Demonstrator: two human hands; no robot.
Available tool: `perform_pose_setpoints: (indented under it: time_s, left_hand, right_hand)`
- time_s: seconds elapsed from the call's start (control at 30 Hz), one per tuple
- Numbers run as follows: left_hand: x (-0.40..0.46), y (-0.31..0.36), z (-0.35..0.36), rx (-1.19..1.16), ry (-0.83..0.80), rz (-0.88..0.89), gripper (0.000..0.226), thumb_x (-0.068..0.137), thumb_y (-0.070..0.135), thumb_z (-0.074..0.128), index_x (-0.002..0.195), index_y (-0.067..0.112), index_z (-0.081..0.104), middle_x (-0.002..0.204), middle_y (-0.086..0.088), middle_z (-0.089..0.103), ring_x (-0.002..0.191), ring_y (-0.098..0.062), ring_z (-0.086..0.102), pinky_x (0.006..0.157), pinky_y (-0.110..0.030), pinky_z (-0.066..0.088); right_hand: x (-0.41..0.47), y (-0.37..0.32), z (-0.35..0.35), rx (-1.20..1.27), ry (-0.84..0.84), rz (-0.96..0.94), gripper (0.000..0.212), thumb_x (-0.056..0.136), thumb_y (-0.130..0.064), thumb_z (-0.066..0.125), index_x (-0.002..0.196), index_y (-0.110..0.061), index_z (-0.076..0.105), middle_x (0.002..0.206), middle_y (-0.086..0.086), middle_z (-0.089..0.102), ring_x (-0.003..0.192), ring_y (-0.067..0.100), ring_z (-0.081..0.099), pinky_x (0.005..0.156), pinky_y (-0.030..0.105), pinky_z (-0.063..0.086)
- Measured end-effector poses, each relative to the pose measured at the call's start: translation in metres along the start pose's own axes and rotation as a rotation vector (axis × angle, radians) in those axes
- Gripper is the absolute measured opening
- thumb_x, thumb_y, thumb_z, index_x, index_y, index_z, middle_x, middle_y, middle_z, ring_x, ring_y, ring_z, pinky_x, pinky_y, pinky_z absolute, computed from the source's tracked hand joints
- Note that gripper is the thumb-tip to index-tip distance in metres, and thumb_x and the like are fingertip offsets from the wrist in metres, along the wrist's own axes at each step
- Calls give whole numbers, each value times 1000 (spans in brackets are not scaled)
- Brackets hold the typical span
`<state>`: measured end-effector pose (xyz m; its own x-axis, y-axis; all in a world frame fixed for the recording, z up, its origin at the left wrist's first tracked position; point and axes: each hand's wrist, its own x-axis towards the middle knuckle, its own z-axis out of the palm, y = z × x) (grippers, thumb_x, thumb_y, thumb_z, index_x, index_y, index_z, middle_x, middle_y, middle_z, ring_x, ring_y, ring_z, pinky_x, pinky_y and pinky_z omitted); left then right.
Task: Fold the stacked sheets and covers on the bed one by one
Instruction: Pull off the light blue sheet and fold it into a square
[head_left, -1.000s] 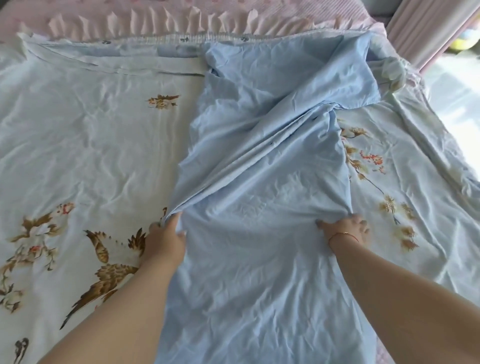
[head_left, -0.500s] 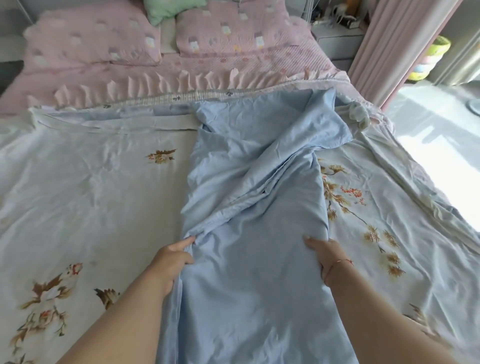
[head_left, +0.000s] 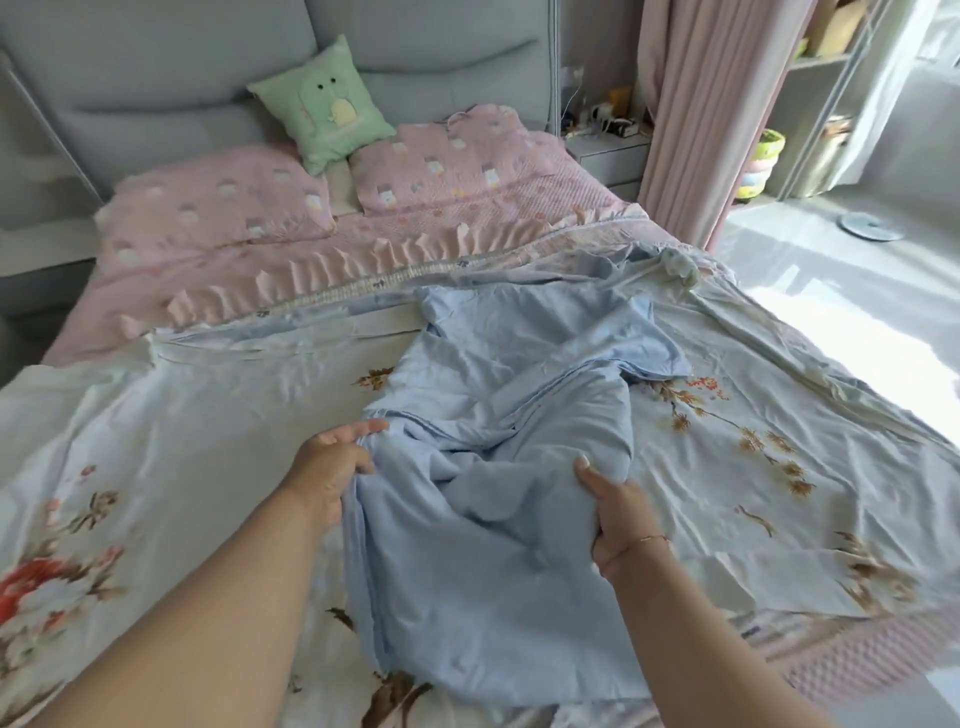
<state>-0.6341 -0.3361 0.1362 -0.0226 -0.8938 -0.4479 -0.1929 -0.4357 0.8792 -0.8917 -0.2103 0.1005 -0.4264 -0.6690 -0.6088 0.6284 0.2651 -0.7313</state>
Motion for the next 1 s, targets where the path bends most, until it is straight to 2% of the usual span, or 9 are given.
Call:
perform_pose_setpoints:
  time_s: [0.07, 0.13, 0.27, 0.4, 0.57, 0.73, 0.83, 0.9, 1.0]
  left_hand:
    - [-14, 9, -26, 47, -5, 29, 54, 72, -19, 43, 91, 21, 75, 119, -10, 65, 111, -24, 59, 97, -36, 48]
    - [-30, 18, -50, 114, -8, 68, 55, 73, -19, 42, 92, 21, 74, 118, -7, 64, 105, -16, 57, 93, -28, 48]
    - [-42, 21, -82, 234, -16, 84, 58, 74, -20, 40, 95, 23, 72, 122, -3, 57, 113, -15, 49, 86, -23, 41]
    - [-44, 20, -91, 249, -67, 70, 39, 87, -11, 50, 101, 19, 72, 119, -3, 59, 108, -11, 50, 89, -22, 37]
    - [-30, 10, -98, 378, -75, 133, 26, 95, 4, 57, 113, 19, 68, 133, -5, 56, 116, -11, 48, 95, -22, 36]
    - [-17, 9, -115, 454, -20, 142, 31, 93, 3, 59, 120, 17, 66, 131, -5, 57, 114, -10, 47, 100, -25, 37]
    - [-14, 5, -137, 469, -2, 132, 30, 92, 3, 62, 117, 18, 68, 127, -2, 58, 118, -12, 48, 102, -26, 37]
    - [-14, 1, -151, 471, 2, 143, 27, 91, 3, 64, 111, 20, 69, 123, -1, 60, 122, -16, 51, 102, -28, 39]
    - [-11, 3, -176, 493, 14, 161, 22, 91, 2, 63, 102, 21, 70, 119, -3, 61, 117, -17, 52, 97, -28, 40]
  right_hand:
    - [-27, 24, 14, 16, -21, 30, 36, 82, -15, 71, 114, 0, 62, 102, 20, 70, 96, 36, 66, 87, 50, 53]
    - [-45, 46, 25, 32, -44, 89, 36, 84, -19, 69, 116, -3, 63, 102, 19, 71, 97, 36, 66, 88, 49, 53]
    - [-59, 61, 36, 120, -80, 344, 51, 90, -55, 46, 112, -13, 64, 110, 15, 69, 107, 35, 62, 99, 51, 44]
    - [-52, 64, 47, 65, 18, 287, 33, 94, -19, 51, 124, -6, 53, 114, 20, 64, 104, 38, 62, 82, 47, 52]
    - [-52, 73, 66, -150, -76, 260, 26, 89, 8, 53, 115, 7, 55, 102, 17, 64, 92, 33, 60, 80, 41, 51]
    - [-55, 81, 77, -375, -170, 295, 27, 88, 7, 57, 115, 5, 52, 112, 23, 61, 86, 31, 60, 58, 35, 55]
    - [-63, 93, 78, -323, -189, 348, 16, 92, 3, 54, 107, 1, 56, 98, 19, 65, 79, 30, 62, 49, 34, 55]
    - [-72, 99, 78, -293, -191, 347, 7, 93, 1, 53, 98, -2, 57, 87, 16, 65, 74, 27, 61, 48, 32, 55]
    - [-85, 107, 89, -253, -181, 307, 7, 93, 0, 53, 99, -3, 56, 87, 15, 63, 75, 26, 60, 51, 31, 56]
